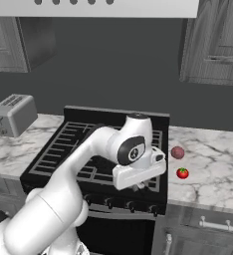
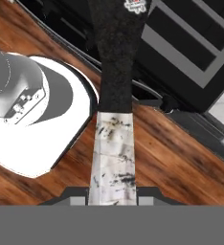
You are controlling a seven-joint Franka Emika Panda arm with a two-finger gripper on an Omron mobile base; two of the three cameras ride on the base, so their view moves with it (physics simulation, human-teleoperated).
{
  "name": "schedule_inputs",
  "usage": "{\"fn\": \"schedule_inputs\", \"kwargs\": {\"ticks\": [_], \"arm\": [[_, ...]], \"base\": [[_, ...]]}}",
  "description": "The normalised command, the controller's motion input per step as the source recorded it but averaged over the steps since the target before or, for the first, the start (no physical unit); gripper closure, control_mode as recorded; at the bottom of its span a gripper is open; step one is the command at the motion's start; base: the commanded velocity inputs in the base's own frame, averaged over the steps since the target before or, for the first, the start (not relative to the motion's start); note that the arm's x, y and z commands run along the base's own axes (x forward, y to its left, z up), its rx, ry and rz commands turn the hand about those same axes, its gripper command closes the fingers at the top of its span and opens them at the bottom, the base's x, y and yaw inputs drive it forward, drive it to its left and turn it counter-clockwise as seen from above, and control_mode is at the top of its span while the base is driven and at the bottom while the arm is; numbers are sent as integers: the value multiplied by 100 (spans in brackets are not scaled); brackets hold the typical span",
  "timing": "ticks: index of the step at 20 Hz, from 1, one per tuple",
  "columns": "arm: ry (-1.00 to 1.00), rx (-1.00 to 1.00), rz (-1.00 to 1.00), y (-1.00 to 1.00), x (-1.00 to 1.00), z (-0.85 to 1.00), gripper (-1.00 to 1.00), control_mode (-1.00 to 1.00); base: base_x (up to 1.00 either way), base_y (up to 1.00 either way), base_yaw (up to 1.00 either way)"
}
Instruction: Place the pan on the front right burner on the stove. Then place the tomato and the onion in the pan and turn on the front right burner.
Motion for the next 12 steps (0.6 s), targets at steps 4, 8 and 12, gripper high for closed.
{"fn": "schedule_inputs", "kwargs": {"ticks": [4, 8, 12], "arm": [[2, -5, 0, 0, 32, -16, 100, -100], [1, -5, 0, 0, 33, -17, 100, -100], [1, -6, 0, -6, 42, -21, 100, -100]], "base": [[0, 0, 0], [0, 0, 0], [0, 0, 0]]}}
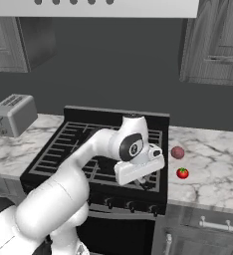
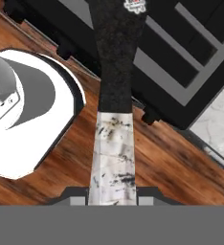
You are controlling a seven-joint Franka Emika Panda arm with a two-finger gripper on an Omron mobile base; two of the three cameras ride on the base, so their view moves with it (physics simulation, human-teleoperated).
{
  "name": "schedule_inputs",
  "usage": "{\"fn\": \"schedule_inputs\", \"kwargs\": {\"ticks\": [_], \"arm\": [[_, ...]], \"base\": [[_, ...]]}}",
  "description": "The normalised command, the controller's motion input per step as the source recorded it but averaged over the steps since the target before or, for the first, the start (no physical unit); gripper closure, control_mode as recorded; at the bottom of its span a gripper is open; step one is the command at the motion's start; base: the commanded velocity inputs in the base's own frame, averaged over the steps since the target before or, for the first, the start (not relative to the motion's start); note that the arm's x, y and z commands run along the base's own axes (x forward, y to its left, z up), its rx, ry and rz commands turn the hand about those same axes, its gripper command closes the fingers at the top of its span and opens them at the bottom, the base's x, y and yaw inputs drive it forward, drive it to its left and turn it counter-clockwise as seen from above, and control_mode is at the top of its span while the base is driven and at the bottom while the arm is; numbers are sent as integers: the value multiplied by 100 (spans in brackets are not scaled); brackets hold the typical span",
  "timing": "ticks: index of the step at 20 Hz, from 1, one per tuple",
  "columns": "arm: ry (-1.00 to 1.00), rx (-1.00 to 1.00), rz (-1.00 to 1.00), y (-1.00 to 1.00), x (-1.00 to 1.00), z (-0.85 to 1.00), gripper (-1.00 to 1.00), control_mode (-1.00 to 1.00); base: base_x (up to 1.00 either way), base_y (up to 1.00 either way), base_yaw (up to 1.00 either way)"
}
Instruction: Place the pan on the front right burner on the stove. Then place the tomato and the onion in the pan and turn on the front right burner.
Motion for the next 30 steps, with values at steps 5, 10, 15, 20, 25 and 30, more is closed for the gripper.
{"fn": "schedule_inputs", "kwargs": {"ticks": [5, 10, 15, 20, 25, 30], "arm": [[0, -3, 0, -15, 51, -24, 100, -100], [0, 0, 0, -14, 58, -29, 100, -100], [1, 0, 0, -18, 41, -38, 100, -100], [5, 0, 0, -30, 25, -38, 100, -100], [9, 0, 0, -20, 0, -15, 100, -100], [3, 0, 0, -28, 0, -9, 100, -100]], "base": [[0, 0, 0], [0, 0, 0], [0, 0, 0], [0, 0, 0], [0, 0, 0], [0, 0, 0]]}}
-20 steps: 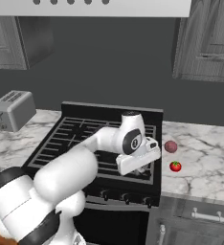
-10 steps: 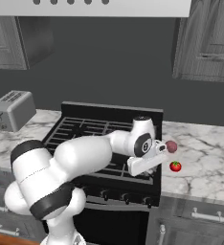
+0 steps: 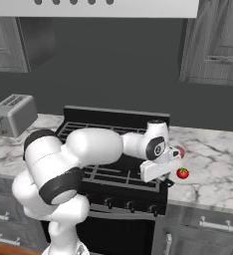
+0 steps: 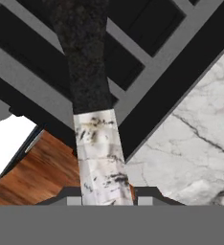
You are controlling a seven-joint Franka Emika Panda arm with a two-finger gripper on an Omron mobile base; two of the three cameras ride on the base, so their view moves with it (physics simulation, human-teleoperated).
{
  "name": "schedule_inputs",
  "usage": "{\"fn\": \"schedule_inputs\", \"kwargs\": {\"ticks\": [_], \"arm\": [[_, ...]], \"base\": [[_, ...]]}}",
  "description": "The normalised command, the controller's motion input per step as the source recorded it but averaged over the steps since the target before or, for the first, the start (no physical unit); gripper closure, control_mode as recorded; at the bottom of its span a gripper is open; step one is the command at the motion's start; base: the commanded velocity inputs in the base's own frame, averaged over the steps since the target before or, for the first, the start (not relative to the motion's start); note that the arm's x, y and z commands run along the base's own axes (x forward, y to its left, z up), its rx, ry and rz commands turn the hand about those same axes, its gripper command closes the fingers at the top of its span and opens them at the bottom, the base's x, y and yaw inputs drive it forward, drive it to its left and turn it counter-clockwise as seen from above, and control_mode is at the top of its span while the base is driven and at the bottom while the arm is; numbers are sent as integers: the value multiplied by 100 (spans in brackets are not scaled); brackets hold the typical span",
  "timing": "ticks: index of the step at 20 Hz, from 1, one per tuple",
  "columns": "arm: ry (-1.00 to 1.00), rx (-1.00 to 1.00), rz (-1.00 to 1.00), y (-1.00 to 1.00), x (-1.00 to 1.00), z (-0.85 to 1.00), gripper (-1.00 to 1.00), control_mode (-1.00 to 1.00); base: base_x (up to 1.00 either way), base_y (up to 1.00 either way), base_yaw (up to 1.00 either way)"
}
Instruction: Place the pan on the front right burner on the stove. Then place the tomato and the onion in the pan and turn on the front right burner.
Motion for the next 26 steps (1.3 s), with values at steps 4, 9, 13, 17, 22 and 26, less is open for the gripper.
{"fn": "schedule_inputs", "kwargs": {"ticks": [4, 9, 13, 17, 22, 26], "arm": [[5, 0, 0, -23, -3, -38, 100, -100], [5, 0, 0, -4, -5, -30, 100, -100], [1, 0, 0, 0, 0, -1, 100, -100], [0, 0, 0, 0, 0, 0, 100, -100], [0, 0, 0, 0, 0, 0, -100, -100], [0, 0, 0, 0, 0, 0, -100, -100]], "base": [[0, 0, 0], [0, 0, 0], [0, 0, 0], [0, 0, 0], [0, 0, 0], [0, 0, 0]]}}
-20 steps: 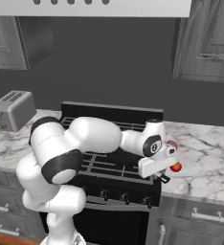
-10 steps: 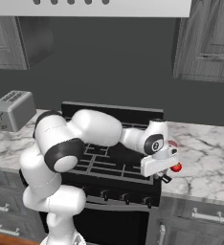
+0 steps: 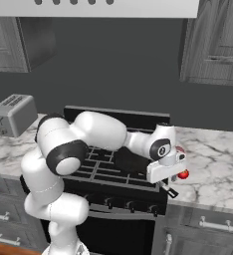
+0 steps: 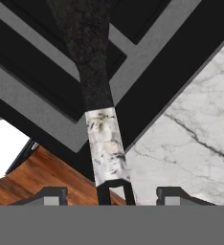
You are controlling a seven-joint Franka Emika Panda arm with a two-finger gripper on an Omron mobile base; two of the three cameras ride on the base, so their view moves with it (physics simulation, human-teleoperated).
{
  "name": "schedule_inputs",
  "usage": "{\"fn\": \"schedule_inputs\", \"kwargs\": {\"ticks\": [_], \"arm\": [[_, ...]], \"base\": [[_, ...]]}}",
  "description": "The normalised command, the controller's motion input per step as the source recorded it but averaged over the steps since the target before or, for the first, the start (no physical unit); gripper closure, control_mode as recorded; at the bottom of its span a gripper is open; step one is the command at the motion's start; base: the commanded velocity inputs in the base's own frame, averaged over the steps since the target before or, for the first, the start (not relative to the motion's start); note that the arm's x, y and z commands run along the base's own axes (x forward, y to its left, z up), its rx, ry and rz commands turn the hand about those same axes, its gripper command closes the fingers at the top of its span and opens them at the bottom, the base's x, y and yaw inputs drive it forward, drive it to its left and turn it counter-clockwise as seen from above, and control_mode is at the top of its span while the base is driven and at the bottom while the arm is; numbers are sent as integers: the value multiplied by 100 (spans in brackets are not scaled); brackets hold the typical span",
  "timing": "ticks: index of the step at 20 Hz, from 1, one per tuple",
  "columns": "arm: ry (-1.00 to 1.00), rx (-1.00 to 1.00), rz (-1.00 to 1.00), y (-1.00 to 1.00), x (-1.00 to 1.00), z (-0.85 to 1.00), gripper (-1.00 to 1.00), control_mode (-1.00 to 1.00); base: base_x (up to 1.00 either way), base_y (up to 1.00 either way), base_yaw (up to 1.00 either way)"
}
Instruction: Place the pan on the front right burner on the stove. Then place the tomato and the onion in the pan and turn on the front right burner.
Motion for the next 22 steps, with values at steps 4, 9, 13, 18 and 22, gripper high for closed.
{"fn": "schedule_inputs", "kwargs": {"ticks": [4, 9, 13, 18, 22], "arm": [[0, 0, 0, 0, 0, 0, -100, -100], [0, 0, 0, 0, 0, 13, -100, -100], [0, 0, -6, -8, 1, 14, -100, -100], [0, 2, -8, -21, 5, 6, -100, -100], [0, 5, -12, -28, 21, 0, -100, -100]], "base": [[0, 0, 0], [0, 0, 0], [0, 0, 0], [0, 0, 0], [0, 0, 0]]}}
